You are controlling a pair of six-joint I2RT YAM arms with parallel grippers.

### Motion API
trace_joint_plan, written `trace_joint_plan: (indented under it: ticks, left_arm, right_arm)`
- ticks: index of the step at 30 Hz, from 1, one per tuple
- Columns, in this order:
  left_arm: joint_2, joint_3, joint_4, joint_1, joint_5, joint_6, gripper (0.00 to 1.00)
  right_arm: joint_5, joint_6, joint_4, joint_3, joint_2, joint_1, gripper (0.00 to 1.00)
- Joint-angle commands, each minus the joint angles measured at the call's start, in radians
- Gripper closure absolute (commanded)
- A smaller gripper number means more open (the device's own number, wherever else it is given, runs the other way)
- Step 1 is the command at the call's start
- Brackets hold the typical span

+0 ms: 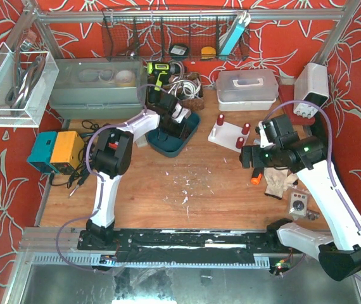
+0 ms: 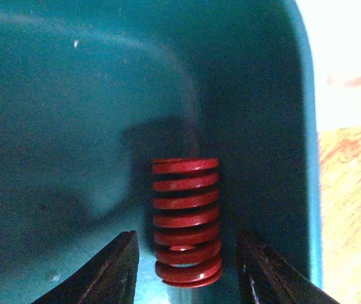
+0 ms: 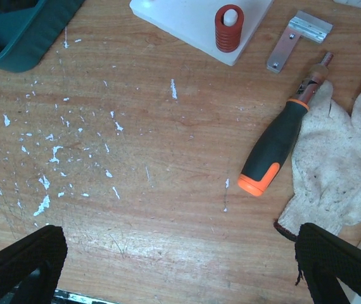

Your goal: Install the large spring

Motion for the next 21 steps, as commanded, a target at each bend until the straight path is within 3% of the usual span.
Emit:
trace_joint_plan:
  ticks: [1, 7, 15, 18, 21]
  left_arm:
    - [0.029, -0.028, -0.040, 0.002, -0.034, 0.020, 0.54]
    - [0.031, -0.027, -0.062, 0.002, -0.174, 0.032, 0.59]
    - [0.013, -0.032, -0.006, 0.000, -0.145, 0.046, 0.71]
    - [0.007, -0.029, 0.015, -0.001, -0.108, 0.072, 0.69]
    - [0.006, -0.030, 0.038, 0.001, -0.078, 0.130, 0.58]
  right_arm:
    - [0.009, -0.002, 0.000, -0.005, 0.010, 0.003, 0.01]
    - [0.016, -0.007, 0.003, -0.007, 0.011, 0.003, 0.01]
    - [0.016, -0.014, 0.013, -0.024, -0.003, 0.003, 0.01]
    - [0.020, -0.015, 0.017, -0.038, -0.020, 0.003, 0.01]
    - [0.036, -0.009, 0.016, -0.055, -0.043, 0.003, 0.01]
